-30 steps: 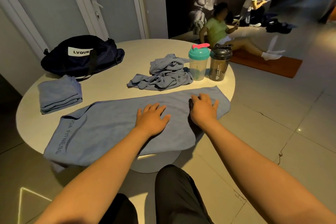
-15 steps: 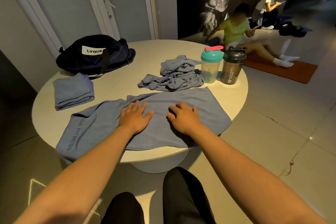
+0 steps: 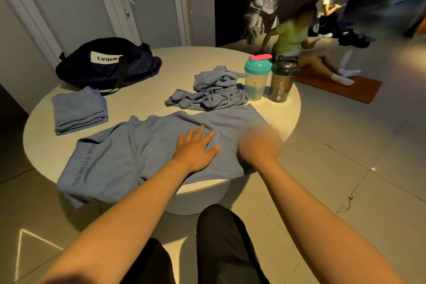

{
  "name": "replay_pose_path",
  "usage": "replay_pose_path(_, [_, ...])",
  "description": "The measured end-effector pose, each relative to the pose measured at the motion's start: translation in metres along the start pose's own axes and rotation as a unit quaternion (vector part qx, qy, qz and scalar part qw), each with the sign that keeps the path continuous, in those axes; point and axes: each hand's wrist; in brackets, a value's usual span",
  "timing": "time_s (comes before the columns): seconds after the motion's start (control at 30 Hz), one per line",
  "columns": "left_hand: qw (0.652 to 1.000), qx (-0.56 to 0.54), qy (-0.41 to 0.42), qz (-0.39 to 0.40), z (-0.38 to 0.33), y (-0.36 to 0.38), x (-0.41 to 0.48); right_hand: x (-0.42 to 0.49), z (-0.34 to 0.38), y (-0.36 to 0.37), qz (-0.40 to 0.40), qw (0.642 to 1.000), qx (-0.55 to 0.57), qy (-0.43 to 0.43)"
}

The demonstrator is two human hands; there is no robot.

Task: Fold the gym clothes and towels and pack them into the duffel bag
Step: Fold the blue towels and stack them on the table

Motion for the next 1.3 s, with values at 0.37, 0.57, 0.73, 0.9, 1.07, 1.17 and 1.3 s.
replay_pose_path(0.37, [0.997,-0.055,0.047,0.041,-0.066,0.008,0.009,0.004,-0.002,-0.03,-0.183,0.968,0.155,-0.072])
replay_pose_path(0.57, [0.729,-0.657,-0.175,-0.079,-0.047,-0.034,0.002,-0.002,0.06,-0.042,-0.056,0.938,0.27,-0.209])
replay_pose_path(0.73, [0.684,-0.67,-0.261,-0.123,0.017,-0.047,-0.004,-0.018,0.104,-0.03,0.122,0.883,0.378,-0.252])
replay_pose_path(0.9, [0.806,-0.432,-0.311,-0.261,0.078,-0.054,-0.021,-0.017,0.091,0.001,-0.09,0.947,0.242,-0.193])
replay_pose_path(1.07, [0.887,-0.246,-0.299,-0.25,0.117,-0.041,-0.039,-0.024,0.084,0.033,0.103,0.943,0.142,-0.283])
replay_pose_path(1.17, [0.929,-0.166,-0.268,-0.197,0.119,-0.035,-0.04,-0.025,0.082,0.036,0.099,0.949,0.051,-0.294])
replay_pose_path(1.3, [0.936,-0.243,-0.195,-0.161,0.096,-0.032,-0.035,-0.008,0.067,0.026,0.043,0.97,-0.022,-0.24])
Point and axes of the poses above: each hand's wrist, its own x-axis towards the middle knuckle, its own y-axis out of the palm, z = x × y, and after that the axes turned 11 degrees about -z, right-handed
